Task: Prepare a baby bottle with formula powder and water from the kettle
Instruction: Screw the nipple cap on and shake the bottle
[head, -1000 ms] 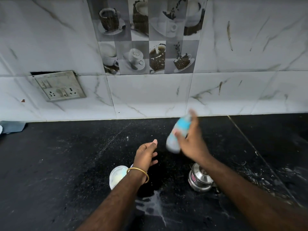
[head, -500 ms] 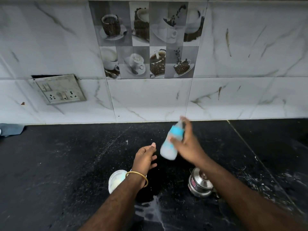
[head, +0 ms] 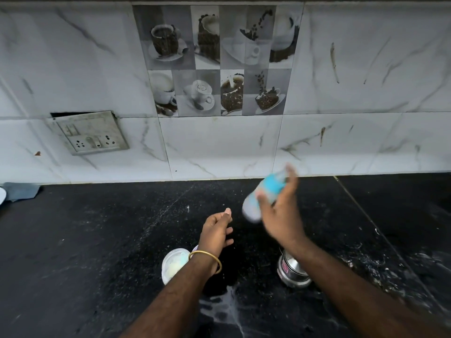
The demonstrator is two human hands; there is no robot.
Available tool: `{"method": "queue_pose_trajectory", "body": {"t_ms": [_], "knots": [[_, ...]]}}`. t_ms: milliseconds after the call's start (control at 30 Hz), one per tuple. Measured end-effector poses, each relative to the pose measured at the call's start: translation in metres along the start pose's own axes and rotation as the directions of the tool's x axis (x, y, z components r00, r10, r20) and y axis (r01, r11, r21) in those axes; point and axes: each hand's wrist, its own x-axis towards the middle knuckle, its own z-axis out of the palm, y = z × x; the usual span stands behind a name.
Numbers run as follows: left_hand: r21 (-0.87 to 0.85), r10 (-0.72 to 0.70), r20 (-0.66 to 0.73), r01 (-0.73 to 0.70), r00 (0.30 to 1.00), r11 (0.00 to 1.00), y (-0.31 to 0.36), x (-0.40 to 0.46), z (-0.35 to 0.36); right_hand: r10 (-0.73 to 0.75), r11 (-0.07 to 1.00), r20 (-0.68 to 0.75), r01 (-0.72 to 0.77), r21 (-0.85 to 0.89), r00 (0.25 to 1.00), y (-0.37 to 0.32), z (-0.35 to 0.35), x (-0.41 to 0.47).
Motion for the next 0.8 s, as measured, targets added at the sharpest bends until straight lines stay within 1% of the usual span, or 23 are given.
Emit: {"method": "queue_pose_trajectory", "body": {"t_ms": [33,67,100,133,167,200,233,267,300,333,367,400,433,467,533,567,600,633,667,700,733,767,800], "knots": [[-0.004,0.001,-0.003,-0.001,1.000,1.000,-0.001,0.000,0.000,0.081,0.986,0.247,-0.041,-0.162,0.966,0.009,0.003,-0.010],[-0.008,0.003,-0.003,-0.003,1.000,1.000,0.000,0.000,0.001,0.177,0.964,0.406,-0.076,-0.253,0.897,0.014,0.003,-0.017],[-0.010,0.005,0.000,-0.005,1.000,1.000,0.000,-0.001,0.001,0.186,0.969,0.438,-0.091,-0.228,0.880,0.013,0.001,-0.016],[-0.011,0.007,0.003,-0.007,1.000,1.000,0.000,-0.001,0.000,0.124,0.990,0.382,-0.086,-0.114,0.916,0.010,0.001,-0.011],[-0.007,0.006,0.005,-0.006,1.000,1.000,0.000,0.000,0.000,0.064,0.996,0.242,-0.079,0.053,0.968,0.003,-0.001,-0.003],[0.000,0.001,0.004,-0.001,1.000,1.000,0.000,-0.001,-0.001,0.034,0.975,0.072,-0.049,0.219,0.997,-0.007,-0.003,0.003],[0.003,-0.005,0.000,0.005,1.000,1.000,0.000,-0.001,-0.001,0.014,0.950,-0.060,0.006,0.313,0.998,-0.013,-0.004,0.008],[0.000,-0.008,-0.004,0.008,1.000,1.000,0.000,-0.001,-0.001,-0.015,0.954,-0.131,0.053,0.294,0.991,-0.014,-0.003,0.008],[-0.005,-0.010,-0.004,0.010,1.000,1.000,-0.001,-0.002,0.000,-0.045,0.983,-0.080,0.058,0.174,0.996,-0.011,-0.002,0.004],[-0.010,-0.013,-0.001,0.013,1.000,1.000,-0.001,-0.003,0.000,-0.040,0.999,0.091,0.041,-0.002,0.995,-0.005,0.000,-0.003],[-0.018,-0.013,0.002,0.013,1.000,1.000,-0.001,-0.003,0.001,0.037,0.984,0.319,0.020,-0.175,0.947,0.003,0.002,-0.013],[-0.024,-0.013,0.005,0.013,1.000,1.000,-0.001,-0.003,0.001,0.122,0.962,0.461,0.010,-0.274,0.879,0.010,0.003,-0.019],[-0.028,-0.012,0.009,0.013,1.000,1.000,-0.001,-0.003,0.001,0.127,0.966,0.490,0.005,-0.258,0.862,0.010,0.002,-0.021],[-0.032,-0.011,0.011,0.011,1.000,0.999,-0.001,-0.002,0.001,0.063,0.989,0.429,0.002,-0.151,0.901,0.006,0.002,-0.017],[-0.019,-0.015,0.004,0.015,1.000,1.000,-0.002,-0.001,0.000,-0.005,0.983,0.104,-0.014,0.183,0.995,-0.011,0.000,-0.004],[-0.013,-0.021,-0.002,0.021,1.000,1.000,-0.003,-0.001,-0.001,-0.010,0.958,-0.042,0.022,0.286,0.999,-0.016,0.001,0.001],[-0.011,-0.025,-0.008,0.025,1.000,1.000,-0.004,-0.001,-0.002,-0.024,0.956,-0.130,0.060,0.287,0.991,-0.015,0.003,0.002],[-0.011,-0.030,-0.009,0.030,1.000,0.999,-0.004,-0.002,-0.002,-0.041,0.980,-0.100,0.060,0.189,0.994,-0.012,0.004,-0.001],[-0.014,-0.032,-0.005,0.032,0.999,0.999,-0.005,-0.003,-0.002,-0.041,0.999,0.048,0.040,0.030,0.998,-0.003,0.005,-0.007],[-0.021,-0.033,-0.004,0.033,0.999,0.999,-0.005,-0.003,-0.002,0.031,0.989,0.278,0.011,-0.149,0.960,0.007,0.007,-0.015],[-0.026,-0.033,0.000,0.033,0.999,0.999,-0.005,-0.003,-0.001,0.127,0.962,0.443,-0.001,-0.272,0.887,0.017,0.006,-0.022],[-0.027,-0.031,0.003,0.031,1.000,0.999,-0.005,-0.004,0.000,0.153,0.958,0.486,-0.009,-0.285,0.861,0.019,0.004,-0.025],[-0.027,-0.024,0.006,0.024,1.000,0.999,-0.004,-0.004,0.001,0.089,0.981,0.432,-0.004,-0.194,0.897,0.016,0.003,-0.023]]}}
